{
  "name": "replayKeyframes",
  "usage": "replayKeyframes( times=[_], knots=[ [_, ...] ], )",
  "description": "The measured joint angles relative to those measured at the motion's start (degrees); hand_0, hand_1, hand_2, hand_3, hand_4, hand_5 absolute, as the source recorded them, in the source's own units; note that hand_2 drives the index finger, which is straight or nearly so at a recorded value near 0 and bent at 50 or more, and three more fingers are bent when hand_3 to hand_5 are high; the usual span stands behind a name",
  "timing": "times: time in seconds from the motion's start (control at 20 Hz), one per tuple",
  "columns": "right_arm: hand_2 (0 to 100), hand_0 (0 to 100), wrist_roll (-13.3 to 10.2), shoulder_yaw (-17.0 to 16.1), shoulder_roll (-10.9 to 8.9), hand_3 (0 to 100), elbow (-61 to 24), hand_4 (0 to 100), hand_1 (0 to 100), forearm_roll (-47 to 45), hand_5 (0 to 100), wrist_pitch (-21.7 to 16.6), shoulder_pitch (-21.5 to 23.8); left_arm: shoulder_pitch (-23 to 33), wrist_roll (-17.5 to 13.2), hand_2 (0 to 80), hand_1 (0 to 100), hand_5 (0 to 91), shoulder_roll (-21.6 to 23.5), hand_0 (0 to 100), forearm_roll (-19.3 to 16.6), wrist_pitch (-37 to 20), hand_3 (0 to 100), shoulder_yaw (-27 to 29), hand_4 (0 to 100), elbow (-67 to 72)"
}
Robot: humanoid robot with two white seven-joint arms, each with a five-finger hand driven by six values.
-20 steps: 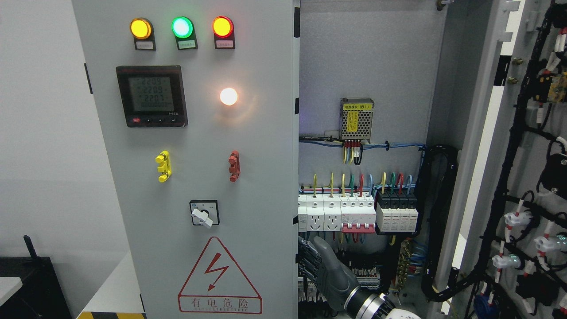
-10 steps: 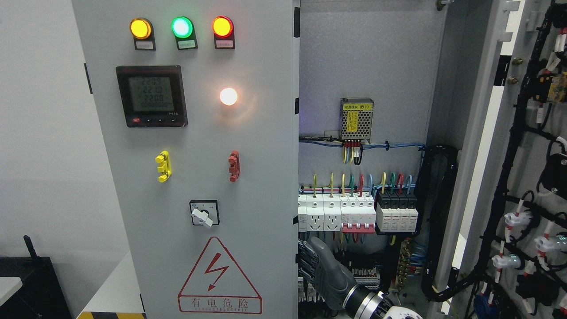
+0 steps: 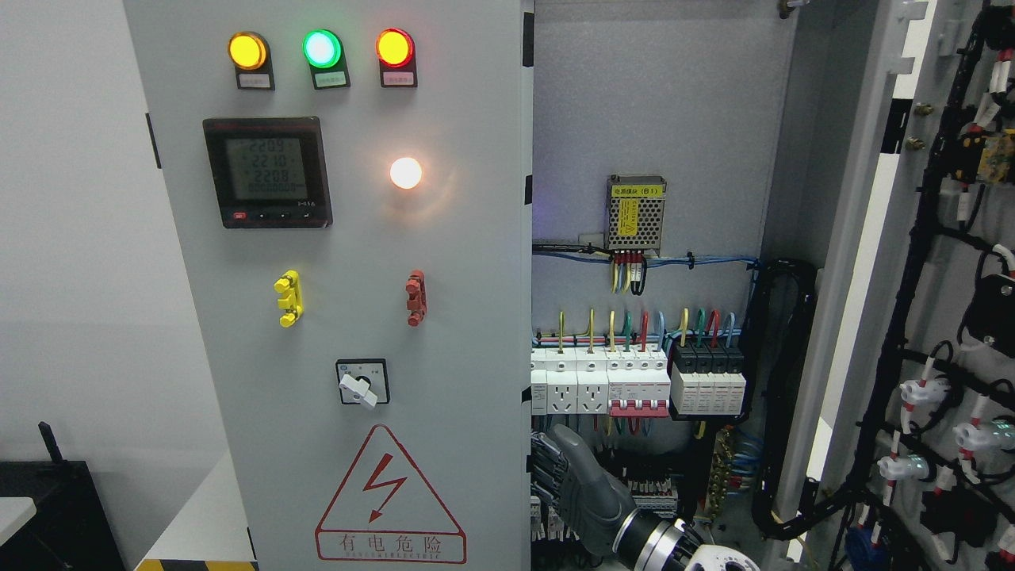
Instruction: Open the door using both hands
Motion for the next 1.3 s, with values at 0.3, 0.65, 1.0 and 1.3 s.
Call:
replayKeyframes(
  times=[0.3, 0.65, 1.0, 1.3],
  knots=[
    [0, 11, 0.2, 0.0, 0.0, 0, 0.2, 0, 0, -0.4, 0, 0.0, -0.1, 0.0, 0.0, 0.0, 0, 0.0, 0.0, 0, 0.0, 0.0, 0, 0.0, 3, 0.0],
    [0, 11, 1.6, 0.0, 0.05, 0, 0.1, 0, 0, -2.2, 0, 0.0, 0.3, 0.0, 0.0, 0.0, 0, 0.0, 0.0, 0, 0.0, 0.0, 0, 0.0, 3, 0.0],
    [0, 11, 3.9, 0.4, 0.15, 0, -1.1, 0, 0, -4.2, 0, -0.2, 1.9, 0.0, 0.0, 0.0, 0, 0.0, 0.0, 0, 0.0, 0.0, 0, 0.0, 3, 0.0],
    [0, 11, 4.2, 1.0, 0.26, 0, -2.6, 0, 0, -5.5, 0, -0.2, 2.9, 0.0, 0.0, 0.0, 0, 0.0, 0.0, 0, 0.0, 0.0, 0, 0.0, 3, 0.0]
  ],
)
